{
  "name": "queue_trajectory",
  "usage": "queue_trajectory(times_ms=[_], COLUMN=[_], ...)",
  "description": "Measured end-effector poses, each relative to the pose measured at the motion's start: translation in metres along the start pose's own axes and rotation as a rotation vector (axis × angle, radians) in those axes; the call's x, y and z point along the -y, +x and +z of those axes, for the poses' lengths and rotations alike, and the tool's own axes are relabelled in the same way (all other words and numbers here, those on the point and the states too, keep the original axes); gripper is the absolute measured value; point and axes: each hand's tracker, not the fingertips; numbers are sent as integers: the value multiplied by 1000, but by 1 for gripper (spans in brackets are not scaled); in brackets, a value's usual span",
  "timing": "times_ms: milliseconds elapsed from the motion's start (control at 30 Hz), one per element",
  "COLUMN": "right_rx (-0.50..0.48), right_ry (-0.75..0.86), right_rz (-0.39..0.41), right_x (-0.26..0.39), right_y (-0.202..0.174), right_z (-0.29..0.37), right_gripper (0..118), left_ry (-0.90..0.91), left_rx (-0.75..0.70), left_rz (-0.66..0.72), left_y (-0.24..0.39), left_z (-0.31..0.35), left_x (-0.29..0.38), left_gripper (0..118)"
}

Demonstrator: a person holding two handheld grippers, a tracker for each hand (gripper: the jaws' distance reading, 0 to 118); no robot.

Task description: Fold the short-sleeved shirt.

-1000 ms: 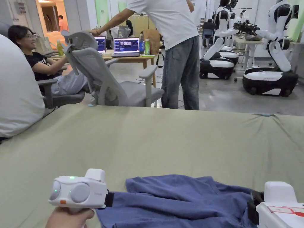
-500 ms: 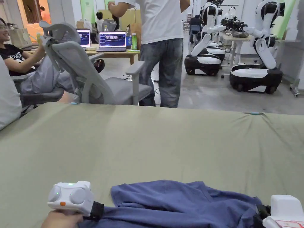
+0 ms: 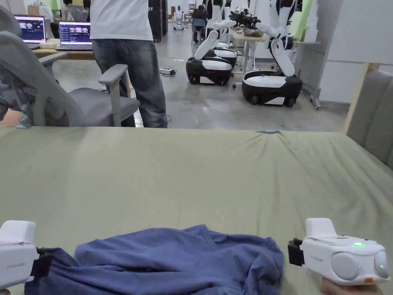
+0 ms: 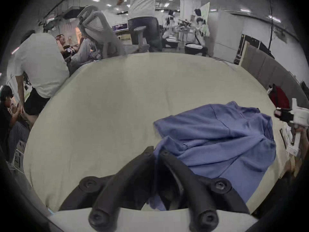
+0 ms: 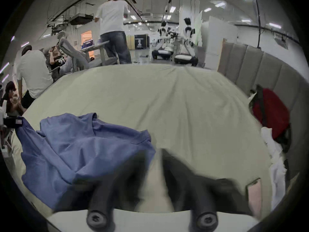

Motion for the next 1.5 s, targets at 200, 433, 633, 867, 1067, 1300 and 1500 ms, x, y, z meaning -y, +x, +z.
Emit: queue_trajectory(times_ms=[200, 433, 633, 867, 1067, 1300, 1500], right_rx=[86, -53, -35, 66, 262, 357, 369], right_ry=[-78, -142, -2, 253, 389, 568, 591], right_rz=[107, 65, 43, 125, 217, 190, 170], right_x=[3, 4, -27, -96, -161, -228, -243], right_y=[-10, -11, 1, -3, 7, 13, 6], right_z=[-72, -73, 0, 109, 165, 205, 202], right_gripper=[111, 3, 2, 3, 3, 3, 3], left_ry=[-14, -39, 27, 206, 350, 534, 540], left_rx=[-16, -30, -65, -175, -313, -361, -390], left_rz=[4, -2, -72, -177, -147, -115, -166], left_y=[-2, -4, 0, 2, -17, -4, 13], left_z=[-7, -22, -13, 46, 86, 115, 100], left_x=[4, 4, -19, -81, -144, -222, -256], left_gripper=[0, 0, 0, 0, 0, 0, 0])
